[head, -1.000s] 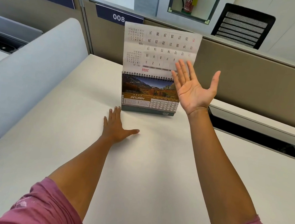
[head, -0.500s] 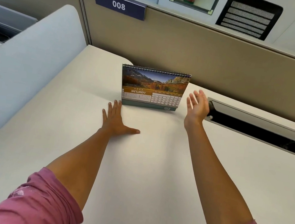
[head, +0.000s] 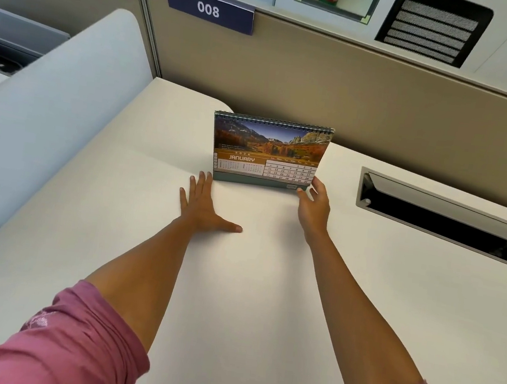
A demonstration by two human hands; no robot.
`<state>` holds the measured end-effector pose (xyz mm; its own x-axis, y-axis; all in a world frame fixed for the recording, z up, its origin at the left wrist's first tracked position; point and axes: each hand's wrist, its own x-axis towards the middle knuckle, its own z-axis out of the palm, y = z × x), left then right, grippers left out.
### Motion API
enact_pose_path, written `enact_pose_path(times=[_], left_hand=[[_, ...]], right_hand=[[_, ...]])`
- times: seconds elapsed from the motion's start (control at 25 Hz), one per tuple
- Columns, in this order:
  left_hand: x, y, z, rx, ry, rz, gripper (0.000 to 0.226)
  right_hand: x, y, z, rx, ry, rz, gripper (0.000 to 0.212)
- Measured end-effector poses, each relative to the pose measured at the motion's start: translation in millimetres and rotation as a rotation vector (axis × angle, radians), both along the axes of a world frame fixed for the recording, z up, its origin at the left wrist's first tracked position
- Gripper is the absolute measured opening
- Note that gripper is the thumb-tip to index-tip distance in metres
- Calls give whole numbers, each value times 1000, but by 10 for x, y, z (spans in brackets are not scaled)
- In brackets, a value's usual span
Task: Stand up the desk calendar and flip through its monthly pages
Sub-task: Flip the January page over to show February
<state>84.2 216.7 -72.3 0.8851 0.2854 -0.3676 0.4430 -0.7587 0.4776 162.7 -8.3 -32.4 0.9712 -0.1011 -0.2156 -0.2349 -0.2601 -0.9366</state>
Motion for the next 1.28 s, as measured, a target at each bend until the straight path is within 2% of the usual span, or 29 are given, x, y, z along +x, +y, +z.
enact_pose_path(times=[0.48,0.8,0.96,1.28], left_hand=[[3,7,8,26,13,-33,157],[11,16,-5,27,14,-34,157],[15,11,-16,31,12,-28,157],[15,16,-21,31,7,-28,157]], right_hand=[[-191,74,77,-25,-74,-163,40],[-246,47,155,0,-125,-359,33],[-255,8,189,48,-151,-389,29],[-283,-13,193,9,-178,-368,18]])
